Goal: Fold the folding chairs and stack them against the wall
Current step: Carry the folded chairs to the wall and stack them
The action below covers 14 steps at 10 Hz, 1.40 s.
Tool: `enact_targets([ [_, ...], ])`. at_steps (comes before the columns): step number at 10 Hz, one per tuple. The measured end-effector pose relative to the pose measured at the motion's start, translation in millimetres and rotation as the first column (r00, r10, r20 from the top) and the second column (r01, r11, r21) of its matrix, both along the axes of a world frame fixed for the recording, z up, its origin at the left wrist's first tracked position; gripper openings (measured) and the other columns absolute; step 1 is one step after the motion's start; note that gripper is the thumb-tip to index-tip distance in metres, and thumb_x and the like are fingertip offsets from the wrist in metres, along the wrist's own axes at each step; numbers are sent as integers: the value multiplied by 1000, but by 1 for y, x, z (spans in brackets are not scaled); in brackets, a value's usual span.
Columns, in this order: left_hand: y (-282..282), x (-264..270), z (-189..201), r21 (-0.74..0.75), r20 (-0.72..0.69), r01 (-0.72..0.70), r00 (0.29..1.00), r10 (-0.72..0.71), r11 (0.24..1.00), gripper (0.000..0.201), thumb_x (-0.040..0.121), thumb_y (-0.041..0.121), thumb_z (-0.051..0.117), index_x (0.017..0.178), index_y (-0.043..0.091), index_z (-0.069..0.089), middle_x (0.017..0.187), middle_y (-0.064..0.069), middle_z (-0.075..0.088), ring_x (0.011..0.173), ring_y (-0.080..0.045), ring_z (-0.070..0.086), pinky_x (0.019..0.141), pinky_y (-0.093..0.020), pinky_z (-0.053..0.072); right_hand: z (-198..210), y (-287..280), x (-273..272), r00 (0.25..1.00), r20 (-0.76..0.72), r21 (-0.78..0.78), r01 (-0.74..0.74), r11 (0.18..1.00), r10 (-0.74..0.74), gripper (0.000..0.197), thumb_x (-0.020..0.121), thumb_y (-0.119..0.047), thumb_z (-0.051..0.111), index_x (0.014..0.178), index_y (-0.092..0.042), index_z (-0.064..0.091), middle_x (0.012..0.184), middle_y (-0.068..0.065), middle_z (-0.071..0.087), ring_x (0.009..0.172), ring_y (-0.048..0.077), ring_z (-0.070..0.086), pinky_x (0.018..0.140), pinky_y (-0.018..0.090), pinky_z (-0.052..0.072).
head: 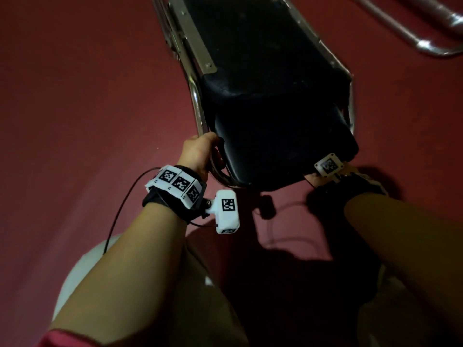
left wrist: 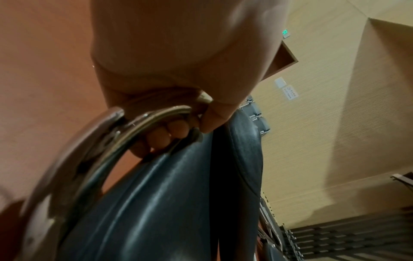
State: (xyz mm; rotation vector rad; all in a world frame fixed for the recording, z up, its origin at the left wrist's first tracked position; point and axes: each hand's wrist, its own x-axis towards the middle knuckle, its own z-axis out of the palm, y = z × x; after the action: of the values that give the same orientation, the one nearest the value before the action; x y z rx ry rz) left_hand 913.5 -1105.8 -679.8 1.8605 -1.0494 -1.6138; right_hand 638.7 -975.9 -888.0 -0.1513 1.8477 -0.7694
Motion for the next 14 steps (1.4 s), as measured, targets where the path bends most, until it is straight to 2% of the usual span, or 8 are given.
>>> enact_targets([
  [1,1,-3,0,-48,11,-4,1000,4,999,8,88,8,59,94,4,54,58,-6,48,42,-19,48,50,-30,51,57,3,19,703,432,-71,651,756,-565,65,103,-47,18,157,-12,9,161,6,24,137,31,40,104,52,45],
  [2,-2,-7,4,-149,12,-17,1000,19,989,12,93,12,59,85,12,50,59,-4,44,46,-16,44,49,-31,51,94,2,25,685,403,-29,672,740,-607,58,103,-48,25,153,-19,28,154,9,37,138,34,40,104,56,41],
  [3,-8,-5,7,-225,27,-33,999,40,974,17,97,19,57,84,17,45,61,-2,40,47,-15,40,41,-27,46,139,-2,25,545,487,-54,799,599,-683,47,99,-50,33,114,-15,61,106,7,60,104,31,57,83,46,47],
  [4,-11,-3,9,-212,12,-64,998,68,975,17,100,24,55,94,14,43,62,-3,38,47,-18,39,35,-23,40,169,-12,22,480,523,-204,873,443,-705,39,97,-44,39,94,-14,64,93,3,62,80,22,59,62,30,52],
  [5,-8,-7,10,-170,-26,-65,998,61,983,19,102,27,53,104,12,42,64,-3,36,49,-18,37,33,-19,36,188,-21,17,392,601,-239,920,311,-696,53,92,-49,48,130,-13,57,125,11,61,98,27,60,61,32,52],
  [10,-21,21,29,-237,-97,-135,989,115,962,15,99,28,54,97,14,48,65,-6,47,50,-21,48,53,-31,34,245,-33,31,443,777,-353,895,273,-447,49,92,-59,45,103,-17,66,90,7,76,95,25,71,86,38,55],
  [12,-20,29,49,-187,-332,-247,927,175,951,35,88,36,65,114,15,53,65,-6,52,56,-25,55,59,-34,45,267,-39,32,425,834,-331,896,296,-352,62,83,-64,55,120,-16,67,114,12,72,110,34,67,100,55,46],
  [14,10,31,61,-20,-447,-310,853,268,951,22,86,39,68,97,22,60,78,-3,61,74,-25,64,80,-42,53,284,-22,52,334,887,-273,936,221,-319,47,87,-56,52,96,-18,79,109,7,74,101,31,71,95,55,48],
])
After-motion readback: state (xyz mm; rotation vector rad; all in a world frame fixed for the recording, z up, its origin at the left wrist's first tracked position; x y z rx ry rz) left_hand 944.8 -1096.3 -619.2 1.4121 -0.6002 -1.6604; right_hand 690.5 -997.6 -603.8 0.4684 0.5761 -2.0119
